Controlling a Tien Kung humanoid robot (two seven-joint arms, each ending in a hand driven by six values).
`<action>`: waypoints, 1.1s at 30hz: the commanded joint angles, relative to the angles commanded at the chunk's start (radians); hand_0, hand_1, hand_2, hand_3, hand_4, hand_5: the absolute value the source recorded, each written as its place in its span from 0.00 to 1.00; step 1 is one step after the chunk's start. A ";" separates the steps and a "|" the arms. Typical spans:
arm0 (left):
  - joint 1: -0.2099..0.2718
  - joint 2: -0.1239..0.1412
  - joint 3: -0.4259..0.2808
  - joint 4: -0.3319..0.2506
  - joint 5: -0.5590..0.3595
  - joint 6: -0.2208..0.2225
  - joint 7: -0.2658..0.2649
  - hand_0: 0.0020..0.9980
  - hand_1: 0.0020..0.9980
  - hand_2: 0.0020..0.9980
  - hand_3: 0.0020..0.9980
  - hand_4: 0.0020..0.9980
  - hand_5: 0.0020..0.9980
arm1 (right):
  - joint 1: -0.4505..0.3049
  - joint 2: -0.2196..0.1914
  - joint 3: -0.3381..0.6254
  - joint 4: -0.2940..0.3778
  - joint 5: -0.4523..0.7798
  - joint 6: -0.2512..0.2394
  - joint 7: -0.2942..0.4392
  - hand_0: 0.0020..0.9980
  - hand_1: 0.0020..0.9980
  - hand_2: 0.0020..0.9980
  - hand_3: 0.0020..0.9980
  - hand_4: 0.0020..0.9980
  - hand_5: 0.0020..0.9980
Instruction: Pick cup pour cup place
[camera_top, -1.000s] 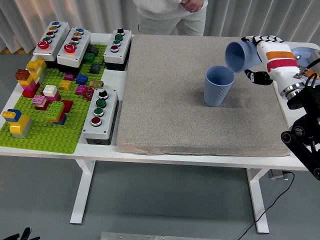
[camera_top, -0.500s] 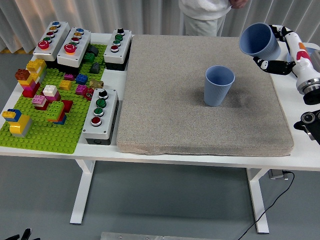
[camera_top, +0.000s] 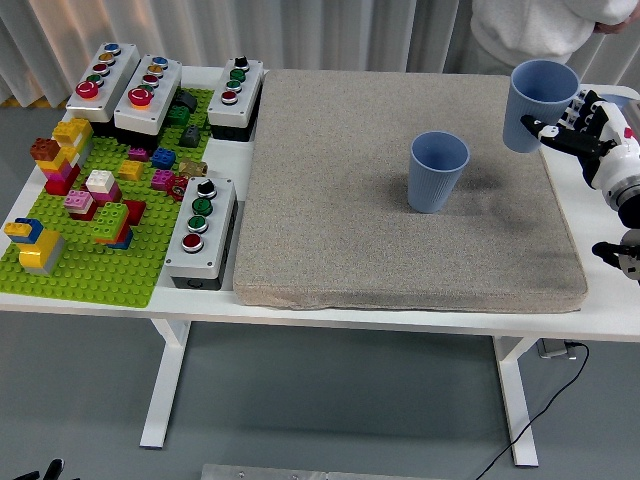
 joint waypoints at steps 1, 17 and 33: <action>-0.001 0.000 0.000 0.000 0.000 0.000 0.000 0.69 0.71 0.73 0.65 0.49 0.98 | -0.002 0.001 -0.004 0.004 0.045 -0.010 0.005 0.87 0.66 0.51 0.55 0.70 0.13; -0.005 -0.003 -0.008 0.000 0.009 -0.001 0.001 0.69 0.71 0.73 0.65 0.49 0.98 | -0.024 0.007 -0.027 0.001 0.070 -0.030 0.024 0.87 0.66 0.51 0.56 0.70 0.14; -0.010 -0.006 -0.006 0.000 0.019 -0.003 0.003 0.69 0.71 0.73 0.65 0.49 0.98 | -0.088 0.045 -0.057 -0.045 -0.020 -0.073 0.070 0.86 0.66 0.51 0.55 0.70 0.14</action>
